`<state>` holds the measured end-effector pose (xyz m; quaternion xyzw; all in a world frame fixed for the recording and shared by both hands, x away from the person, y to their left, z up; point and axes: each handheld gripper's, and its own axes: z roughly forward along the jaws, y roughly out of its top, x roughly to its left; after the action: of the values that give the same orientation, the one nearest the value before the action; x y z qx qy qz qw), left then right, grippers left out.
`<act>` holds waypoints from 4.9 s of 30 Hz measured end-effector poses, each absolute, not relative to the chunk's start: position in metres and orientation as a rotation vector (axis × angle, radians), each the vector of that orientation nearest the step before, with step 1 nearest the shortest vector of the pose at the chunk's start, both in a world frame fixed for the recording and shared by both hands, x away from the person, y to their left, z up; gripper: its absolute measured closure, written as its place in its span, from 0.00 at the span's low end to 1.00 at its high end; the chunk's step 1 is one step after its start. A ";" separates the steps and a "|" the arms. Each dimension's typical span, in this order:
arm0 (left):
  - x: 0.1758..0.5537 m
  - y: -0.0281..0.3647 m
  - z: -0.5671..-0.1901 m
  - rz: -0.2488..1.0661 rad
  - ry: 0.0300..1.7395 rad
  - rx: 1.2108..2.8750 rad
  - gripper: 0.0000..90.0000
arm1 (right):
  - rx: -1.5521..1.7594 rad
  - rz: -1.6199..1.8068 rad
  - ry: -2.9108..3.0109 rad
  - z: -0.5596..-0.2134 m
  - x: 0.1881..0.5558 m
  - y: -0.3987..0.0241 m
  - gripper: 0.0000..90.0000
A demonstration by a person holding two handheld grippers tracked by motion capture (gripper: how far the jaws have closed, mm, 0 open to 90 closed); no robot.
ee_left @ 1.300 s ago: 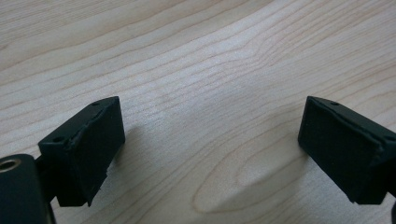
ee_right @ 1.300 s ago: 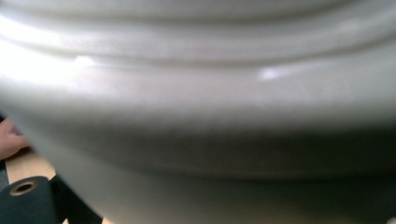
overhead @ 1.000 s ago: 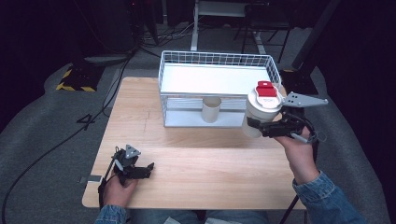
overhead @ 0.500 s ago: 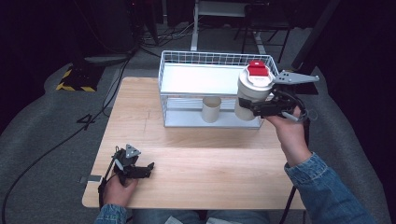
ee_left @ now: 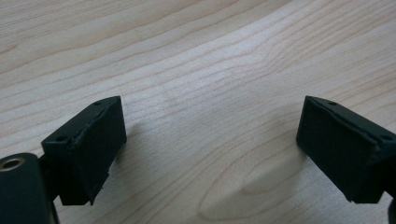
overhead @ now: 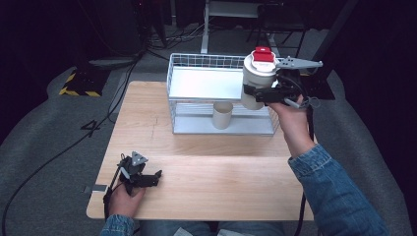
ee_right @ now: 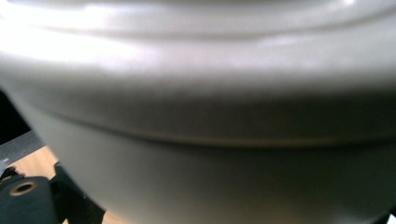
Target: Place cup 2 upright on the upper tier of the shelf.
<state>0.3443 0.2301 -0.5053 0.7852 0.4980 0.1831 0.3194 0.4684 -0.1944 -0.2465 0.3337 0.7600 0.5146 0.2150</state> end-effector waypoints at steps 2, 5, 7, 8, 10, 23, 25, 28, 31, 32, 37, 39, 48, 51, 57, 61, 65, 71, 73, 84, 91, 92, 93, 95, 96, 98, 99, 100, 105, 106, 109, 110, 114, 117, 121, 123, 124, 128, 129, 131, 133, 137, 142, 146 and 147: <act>0.344 0.230 -0.505 0.482 1.310 2.063 0.10 | 0.939 1.428 2.099 -0.246 0.475 -0.191 0.11; 0.344 0.230 -0.505 0.481 1.311 2.063 0.10 | 0.957 1.432 2.090 -0.246 0.484 -0.187 0.11; 0.344 0.230 -0.505 0.482 1.310 2.064 0.10 | 0.971 1.433 2.086 -0.247 0.491 -0.185 0.11; 0.344 0.230 -0.505 0.482 1.310 2.063 0.10 | 0.983 1.429 2.080 -0.247 0.496 -0.183 0.11; 0.344 0.230 -0.505 0.481 1.310 2.064 0.10 | 0.990 1.431 2.071 -0.248 0.502 -0.180 0.11; 0.344 0.230 -0.505 0.481 1.311 2.064 0.10 | 1.016 1.449 2.026 -0.255 0.528 -0.162 0.11; 0.344 0.230 -0.505 0.481 1.311 2.064 0.10 | 1.011 1.445 2.025 -0.256 0.531 -0.158 0.11; 0.344 0.230 -0.505 0.481 1.311 2.064 0.10 | 1.004 1.442 2.023 -0.259 0.535 -0.152 0.11; 0.344 0.230 -0.505 0.481 1.311 2.064 0.10 | 0.997 1.443 2.015 -0.261 0.538 -0.148 0.11; 0.344 0.230 -0.505 0.481 1.311 2.064 0.10 | 0.994 1.445 2.011 -0.262 0.539 -0.147 0.11; 0.344 0.230 -0.505 0.481 1.311 2.064 0.10 | 0.997 1.458 2.005 -0.268 0.544 -0.143 0.11; 0.344 0.230 -0.505 0.481 1.311 2.064 0.10 | 0.984 1.452 2.003 -0.269 0.546 -0.141 0.11; 0.344 0.230 -0.505 0.481 1.311 2.064 0.10 | 0.965 1.465 2.003 -0.274 0.547 -0.136 0.11; 0.344 0.230 -0.505 0.481 1.311 2.064 0.10 | 0.965 1.462 2.006 -0.276 0.548 -0.135 0.11; 0.344 0.230 -0.505 0.481 1.311 2.065 0.10 | 0.974 1.469 2.005 -0.279 0.549 -0.135 0.10; 0.344 0.230 -0.505 0.480 1.311 2.064 0.10 | 0.975 1.478 2.000 -0.281 0.549 -0.135 0.10; 0.344 0.230 -0.505 0.480 1.311 2.064 0.10 | 0.980 1.485 1.998 -0.282 0.550 -0.136 0.10; 0.344 0.230 -0.505 0.481 1.311 2.064 0.10 | 0.964 1.482 2.002 -0.283 0.549 -0.137 0.10; 0.344 0.230 -0.505 0.481 1.311 2.064 0.10 | 0.960 1.482 2.004 -0.283 0.549 -0.137 0.10; 0.344 0.230 -0.505 0.481 1.311 2.064 0.10 | 0.953 1.489 2.005 -0.283 0.551 -0.136 0.07; 0.344 0.230 -0.505 0.481 1.311 2.065 0.10 | 0.966 1.469 1.994 -0.282 0.549 -0.136 0.00; 0.344 0.230 -0.505 0.480 1.311 2.064 0.10 | 0.963 1.477 1.985 -0.282 0.549 -0.137 0.00; 0.344 0.230 -0.505 0.481 1.311 2.064 0.10 | 0.962 1.478 1.977 -0.281 0.548 -0.138 0.00; 0.344 0.230 -0.505 0.481 1.311 2.064 0.10 | 0.955 1.466 1.969 -0.280 0.546 -0.139 0.00; 0.344 0.230 -0.505 0.481 1.311 2.064 0.10 | 0.956 1.464 1.973 -0.279 0.545 -0.140 0.00; 0.344 0.230 -0.505 0.480 1.311 2.064 0.10 | 0.957 1.453 1.984 -0.278 0.542 -0.142 0.00; 0.344 0.230 -0.505 0.481 1.311 2.064 0.10 | 0.956 1.456 1.979 -0.277 0.539 -0.144 0.00; 0.344 0.230 -0.505 0.480 1.311 2.064 0.10 | 0.955 1.468 1.974 -0.277 0.537 -0.146 0.00; 0.344 0.230 -0.505 0.480 1.311 2.064 0.10 | 0.958 1.479 1.982 -0.275 0.527 -0.155 0.00; 0.344 0.230 -0.505 0.481 1.311 2.064 0.10 | 0.951 1.473 1.986 -0.274 0.525 -0.157 0.00; 0.344 0.230 -0.505 0.481 1.311 2.064 0.10 | 0.933 1.459 2.011 -0.271 0.517 -0.163 0.00; 0.344 0.230 -0.505 0.481 1.311 2.064 0.10 | 0.934 1.459 2.014 -0.271 0.515 -0.165 0.00; 0.344 0.230 -0.505 0.479 1.310 2.066 0.10 | 0.915 1.476 2.024 -0.267 0.502 -0.174 0.00; 0.344 0.230 -0.505 0.478 1.311 2.065 0.10 | 0.891 1.482 2.043 -0.265 0.492 -0.182 0.00; 0.344 0.230 -0.505 0.478 1.311 2.066 0.10 | 0.880 1.500 2.060 -0.264 0.479 -0.192 0.00; 0.344 0.230 -0.505 0.478 1.310 2.066 0.10 | 0.869 1.500 2.065 -0.264 0.472 -0.198 0.00; 0.344 0.230 -0.505 0.481 1.311 2.064 0.10 | 0.866 1.500 2.067 -0.264 0.469 -0.201 0.00; 0.344 0.230 -0.505 0.478 1.311 2.065 0.10 | 0.853 1.516 2.099 -0.266 0.458 -0.213 0.03; 0.344 0.230 -0.505 0.478 1.311 2.065 0.10 | 0.855 1.522 2.104 -0.267 0.455 -0.217 0.03; 0.344 0.230 -0.505 0.478 1.310 2.066 0.10 | 0.852 1.522 2.103 -0.268 0.450 -0.224 0.04; 0.344 0.230 -0.505 0.480 1.311 2.063 0.10 | 0.855 1.523 2.098 -0.269 0.445 -0.231 0.04; 0.345 0.230 -0.505 0.479 1.306 2.069 0.10 | 0.873 1.498 2.103 -0.274 0.437 -0.245 0.05; 0.346 0.230 -0.505 0.478 1.301 2.069 0.10 | 0.888 1.470 2.106 -0.280 0.430 -0.259 0.06; 0.347 0.230 -0.505 0.477 1.302 2.069 0.10 | 0.910 1.449 2.110 -0.288 0.422 -0.269 0.07; 0.347 0.230 -0.505 0.477 1.302 2.068 0.10 | 0.918 1.440 2.120 -0.291 0.420 -0.272 0.07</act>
<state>0.3470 0.2303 -0.5053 0.7868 0.4955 0.1816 0.3201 0.4204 -0.2725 -0.2907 0.3300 0.7616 0.5174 0.2082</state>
